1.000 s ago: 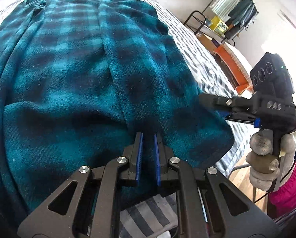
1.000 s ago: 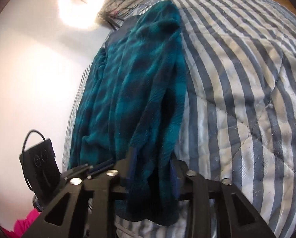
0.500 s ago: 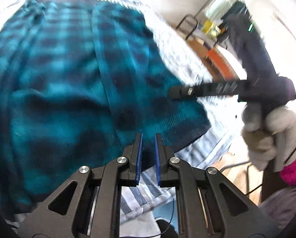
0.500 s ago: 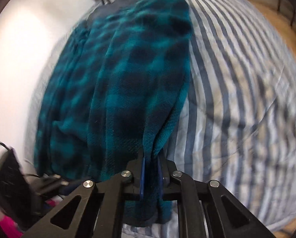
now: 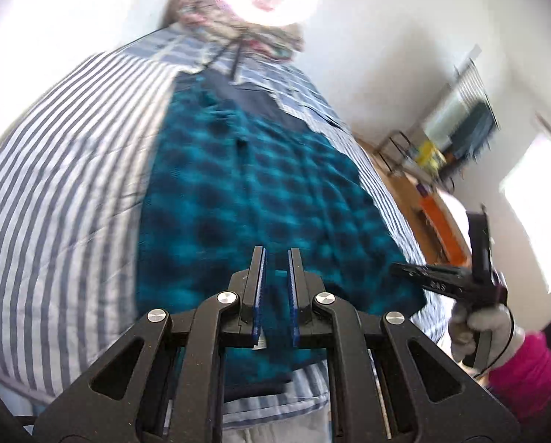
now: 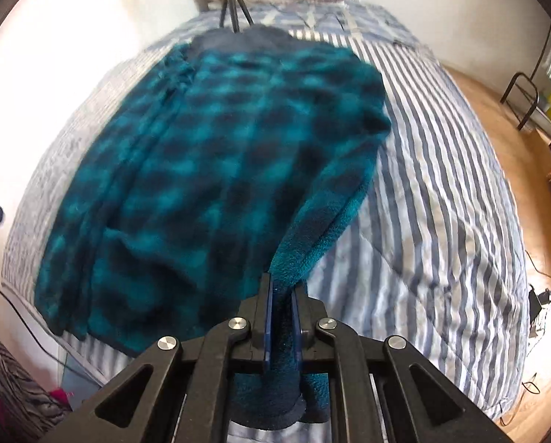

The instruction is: Fold large clothes

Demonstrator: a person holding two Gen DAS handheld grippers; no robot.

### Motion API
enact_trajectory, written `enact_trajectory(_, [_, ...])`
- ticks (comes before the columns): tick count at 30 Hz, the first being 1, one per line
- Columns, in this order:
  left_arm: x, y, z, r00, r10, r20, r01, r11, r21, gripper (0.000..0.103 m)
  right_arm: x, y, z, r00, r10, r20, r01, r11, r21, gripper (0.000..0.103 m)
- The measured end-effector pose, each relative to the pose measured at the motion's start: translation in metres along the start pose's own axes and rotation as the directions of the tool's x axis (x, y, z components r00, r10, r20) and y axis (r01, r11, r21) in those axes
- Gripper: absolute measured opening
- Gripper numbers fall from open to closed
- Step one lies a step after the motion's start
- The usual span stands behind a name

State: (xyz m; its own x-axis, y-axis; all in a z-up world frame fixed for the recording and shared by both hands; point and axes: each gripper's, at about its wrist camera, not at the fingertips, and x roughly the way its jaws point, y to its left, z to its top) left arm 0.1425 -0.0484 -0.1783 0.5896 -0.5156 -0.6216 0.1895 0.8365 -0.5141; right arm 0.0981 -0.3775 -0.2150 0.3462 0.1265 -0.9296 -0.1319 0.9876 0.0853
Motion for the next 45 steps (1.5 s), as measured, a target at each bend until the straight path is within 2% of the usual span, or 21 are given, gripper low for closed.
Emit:
enact_trajectory(2, [-0.003,0.012,0.002,1.000,-0.012,-0.002,0.012,0.999,-0.039,0.008,-0.008,0.018,0.005,0.999,-0.028,0.036,0.030,0.999,-0.041,0.006])
enact_trajectory(6, [-0.013,0.012,0.005,0.999,-0.023,0.032,0.024,0.999,-0.022,0.008,-0.016,0.069,0.008,0.993,-0.066,0.097,0.082,0.981,-0.174,0.006])
enact_trajectory(9, [-0.019,0.010,0.007,0.998,-0.026,0.056,0.027,0.999,-0.025,0.008,-0.009,0.121,0.006,0.986,-0.099,0.132,0.137,0.937,-0.322,0.006])
enact_trajectory(12, [-0.021,0.014,0.011,0.998,-0.025,0.066,0.028,0.998,-0.051,0.008,0.009,0.161,-0.001,0.989,-0.093,0.117,0.135,0.894,-0.428,0.006])
enact_trajectory(13, [-0.021,0.017,0.012,0.997,-0.019,0.070,0.024,0.998,-0.059,0.008,0.018,0.177,-0.006,0.989,-0.096,0.110,0.137,0.869,-0.476,0.006])
enact_trajectory(17, [-0.021,0.023,0.014,0.997,-0.004,0.071,0.009,0.997,-0.079,0.008,0.051,0.199,-0.021,0.993,-0.106,0.053,0.117,0.819,-0.561,0.006])
enact_trajectory(19, [-0.018,0.024,0.015,0.998,0.000,0.066,0.006,0.997,-0.080,0.008,0.063,0.196,-0.027,0.995,-0.102,0.023,0.097,0.825,-0.557,0.006])
enact_trajectory(21, [-0.015,0.024,0.015,0.998,0.003,0.059,0.002,0.997,-0.078,0.008,0.063,0.187,-0.026,0.998,-0.059,0.011,0.055,0.840,-0.539,0.007])
enact_trajectory(22, [-0.013,0.023,0.015,0.999,0.003,0.053,0.001,0.997,-0.077,0.008,0.061,0.184,-0.024,0.999,-0.034,0.001,0.030,0.850,-0.525,0.013])
enact_trajectory(24, [-0.009,0.020,0.014,0.999,0.004,0.046,-0.001,0.998,-0.067,0.008,0.050,0.168,-0.019,0.997,0.068,-0.045,-0.081,0.879,-0.470,0.026])
enact_trajectory(28, [0.001,0.010,0.012,1.000,0.001,0.020,-0.001,0.999,-0.032,0.008,0.014,0.138,-0.011,0.970,0.239,-0.048,-0.239,0.896,-0.375,0.033])
enact_trajectory(29, [0.005,0.007,0.011,1.000,-0.001,0.010,0.001,1.000,-0.025,0.008,0.007,0.129,-0.009,0.965,0.260,-0.038,-0.256,0.899,-0.356,0.039])
enact_trajectory(32, [0.021,-0.006,0.006,0.999,-0.013,-0.035,0.014,1.000,0.009,0.008,-0.014,0.095,0.001,0.946,0.324,0.008,-0.310,0.912,-0.270,0.044])
enact_trajectory(35, [0.039,-0.023,0.000,0.997,-0.025,-0.080,0.029,0.998,0.058,0.008,-0.022,0.062,0.016,0.942,0.331,0.062,-0.314,0.930,-0.189,0.044])
enact_trajectory(37, [0.049,-0.032,-0.005,0.994,-0.032,-0.106,0.042,0.995,0.089,0.008,-0.016,0.043,0.026,0.946,0.313,0.085,-0.299,0.943,-0.142,0.044])
enact_trajectory(40, [0.069,-0.047,-0.010,0.988,-0.041,-0.148,0.059,0.991,0.123,0.008,0.001,0.014,0.046,0.941,0.322,0.106,-0.318,0.947,-0.052,0.045])
enact_trajectory(45, [0.106,-0.067,-0.009,0.974,-0.059,-0.217,0.093,0.984,0.149,0.008,0.029,-0.020,0.072,0.932,0.335,0.137,-0.345,0.937,0.055,0.056])
